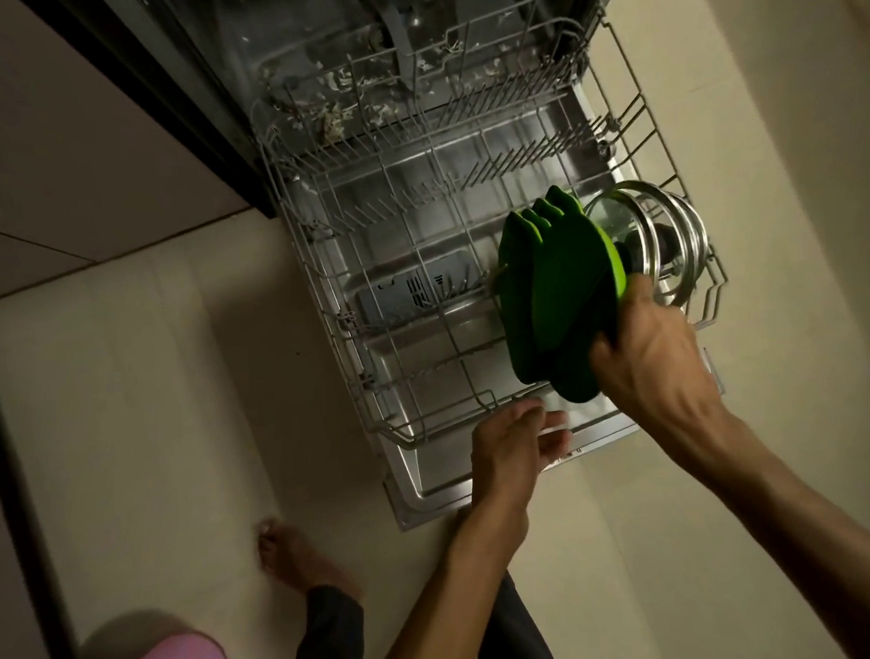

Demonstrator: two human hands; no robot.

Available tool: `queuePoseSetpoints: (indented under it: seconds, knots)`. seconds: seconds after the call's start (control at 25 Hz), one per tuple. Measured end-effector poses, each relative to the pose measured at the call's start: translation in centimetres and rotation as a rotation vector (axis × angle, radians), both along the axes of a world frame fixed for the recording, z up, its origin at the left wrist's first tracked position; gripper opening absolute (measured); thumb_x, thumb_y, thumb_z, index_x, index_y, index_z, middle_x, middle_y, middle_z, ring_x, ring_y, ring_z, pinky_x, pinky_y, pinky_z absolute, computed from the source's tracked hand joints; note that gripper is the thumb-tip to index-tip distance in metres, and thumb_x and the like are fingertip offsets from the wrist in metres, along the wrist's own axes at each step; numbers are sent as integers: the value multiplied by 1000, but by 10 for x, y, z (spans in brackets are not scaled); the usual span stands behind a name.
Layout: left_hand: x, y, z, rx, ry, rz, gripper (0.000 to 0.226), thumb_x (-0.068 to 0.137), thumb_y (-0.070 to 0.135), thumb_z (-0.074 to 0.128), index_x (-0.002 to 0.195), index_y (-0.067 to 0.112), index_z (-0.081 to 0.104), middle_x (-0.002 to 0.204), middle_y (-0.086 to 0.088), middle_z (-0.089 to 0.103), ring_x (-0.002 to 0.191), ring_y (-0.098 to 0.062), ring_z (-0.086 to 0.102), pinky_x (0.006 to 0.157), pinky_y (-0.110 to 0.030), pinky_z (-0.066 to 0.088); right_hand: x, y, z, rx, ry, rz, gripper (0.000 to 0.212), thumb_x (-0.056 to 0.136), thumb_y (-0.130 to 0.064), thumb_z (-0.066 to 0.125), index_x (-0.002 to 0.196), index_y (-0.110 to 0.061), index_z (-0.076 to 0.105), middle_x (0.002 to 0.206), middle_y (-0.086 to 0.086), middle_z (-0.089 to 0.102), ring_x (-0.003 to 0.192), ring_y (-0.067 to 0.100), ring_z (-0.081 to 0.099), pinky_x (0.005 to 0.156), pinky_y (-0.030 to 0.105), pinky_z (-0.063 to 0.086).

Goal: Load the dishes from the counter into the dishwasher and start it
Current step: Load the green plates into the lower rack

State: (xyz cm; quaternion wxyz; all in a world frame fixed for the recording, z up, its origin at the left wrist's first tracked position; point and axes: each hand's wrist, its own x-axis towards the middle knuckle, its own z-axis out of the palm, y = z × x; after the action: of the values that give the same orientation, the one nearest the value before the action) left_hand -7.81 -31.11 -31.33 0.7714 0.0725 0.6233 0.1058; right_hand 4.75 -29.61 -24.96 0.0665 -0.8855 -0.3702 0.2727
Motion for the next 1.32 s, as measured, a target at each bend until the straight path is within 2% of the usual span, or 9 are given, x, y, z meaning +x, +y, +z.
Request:
queuePoseSetpoints:
  seconds: [0.08,0.2,0.44,0.72,0.8,0.92,1.08,1.2,1.32]
  knots:
    - [-3,2,-3,15,1,-10,11,96,2,55,97,5,65,91,-16,73,79,-26,70,62,-23,57,1,6,-12,-15,6,36,30,89,-8,51,115,1,39,84,20,58,73,40,60,58,43,53]
    - [-8,0,-7,42,24,-38,12,96,5,55,100,5,66,94,-16,74,79,-23,70,62,-22,56,4,12,-21,-36,18,49,33,89,-9,53,117,0,39,92,24,62,79,42,63,70,52,57]
    - [-15,2,-12,51,32,-54,14,97,7,55,103,3,67,89,-11,75,77,-22,71,63,-22,56,8,33,-32,-120,26,78,37,91,-12,58,119,4,40,109,28,62,99,44,63,85,45,55]
    - [-24,7,-6,69,42,-43,16,96,7,55,106,1,66,90,-12,74,71,-16,71,65,-21,58,9,49,-55,-215,42,49,42,94,-18,60,122,8,43,113,23,63,101,39,65,77,33,50]
    - [-27,8,-6,75,46,-44,15,97,7,55,106,1,66,87,-10,74,70,-15,70,64,-20,58,10,51,-66,-226,31,88,49,96,-21,57,128,11,38,115,25,61,101,39,65,82,36,55]
    - [-32,7,-8,86,53,-50,15,97,6,54,104,1,66,85,-9,74,71,-16,70,65,-20,58,11,54,-80,-260,-2,133,60,101,-22,46,141,15,20,124,27,54,109,37,61,89,38,50]
    - [-38,8,-9,85,68,-47,15,97,8,55,105,2,66,89,-11,74,70,-15,70,64,-20,58,14,63,-94,-233,29,113,52,101,-15,44,140,11,23,118,26,59,95,36,67,84,42,57]
    - [-41,10,-10,83,73,-38,15,97,6,55,105,0,65,89,-12,73,74,-19,68,65,-21,57,13,64,-102,-250,24,114,51,100,-13,44,142,8,24,122,27,57,103,40,64,89,47,55]
    - [-45,16,-12,90,68,-26,14,97,6,54,103,0,65,89,-13,73,74,-19,69,64,-22,58,10,63,-106,-261,-21,130,50,101,-11,39,144,8,21,124,29,54,110,41,59,94,44,51]
